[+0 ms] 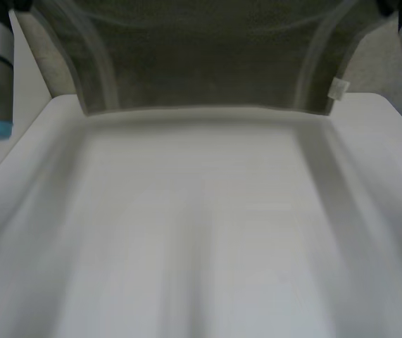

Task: Fold the towel.

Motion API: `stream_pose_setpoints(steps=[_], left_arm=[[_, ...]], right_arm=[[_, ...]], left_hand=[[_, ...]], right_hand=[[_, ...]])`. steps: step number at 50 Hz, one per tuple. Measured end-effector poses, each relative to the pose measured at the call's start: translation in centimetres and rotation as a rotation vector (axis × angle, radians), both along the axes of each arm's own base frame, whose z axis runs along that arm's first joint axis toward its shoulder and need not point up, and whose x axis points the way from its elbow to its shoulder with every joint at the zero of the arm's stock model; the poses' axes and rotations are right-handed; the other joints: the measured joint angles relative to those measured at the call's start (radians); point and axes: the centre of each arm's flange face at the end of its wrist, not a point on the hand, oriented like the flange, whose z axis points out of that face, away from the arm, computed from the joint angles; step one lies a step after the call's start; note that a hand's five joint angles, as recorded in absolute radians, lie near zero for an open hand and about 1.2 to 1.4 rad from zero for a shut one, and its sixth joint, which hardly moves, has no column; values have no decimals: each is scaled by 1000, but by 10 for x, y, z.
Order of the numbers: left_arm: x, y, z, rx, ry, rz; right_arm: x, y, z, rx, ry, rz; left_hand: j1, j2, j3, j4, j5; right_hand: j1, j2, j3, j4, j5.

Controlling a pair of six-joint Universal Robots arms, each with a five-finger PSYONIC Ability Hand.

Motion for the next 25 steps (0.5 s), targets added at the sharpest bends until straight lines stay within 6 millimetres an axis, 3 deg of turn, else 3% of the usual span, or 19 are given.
stream_pose_setpoints(steps=[8, 12, 17, 21, 25], left_arm=[[9, 18, -78, 270, -42, -38], [14, 42, -121, 409, -90, -76], [23, 73, -159, 539, -137, -108], [30, 94, -174, 596, -168, -107], [41, 109, -174, 614, -188, -82]], right_arm=[[-2, 21, -74, 360, 92, 68], [-3, 40, -110, 508, 133, 101], [-6, 67, -140, 621, 166, 136], [-10, 87, -147, 656, 178, 155], [-19, 105, -136, 647, 172, 145]], left_hand=[[0, 0, 0, 0, 0], [0, 0, 0, 0, 0], [0, 0, 0, 0, 0], [0, 0, 0, 0, 0], [0, 0, 0, 0, 0]], right_hand=[[0, 0, 0, 0, 0], [0, 1, 0, 0, 0], [0, 1, 0, 0, 0], [0, 1, 0, 0, 0], [0, 1, 0, 0, 0]])
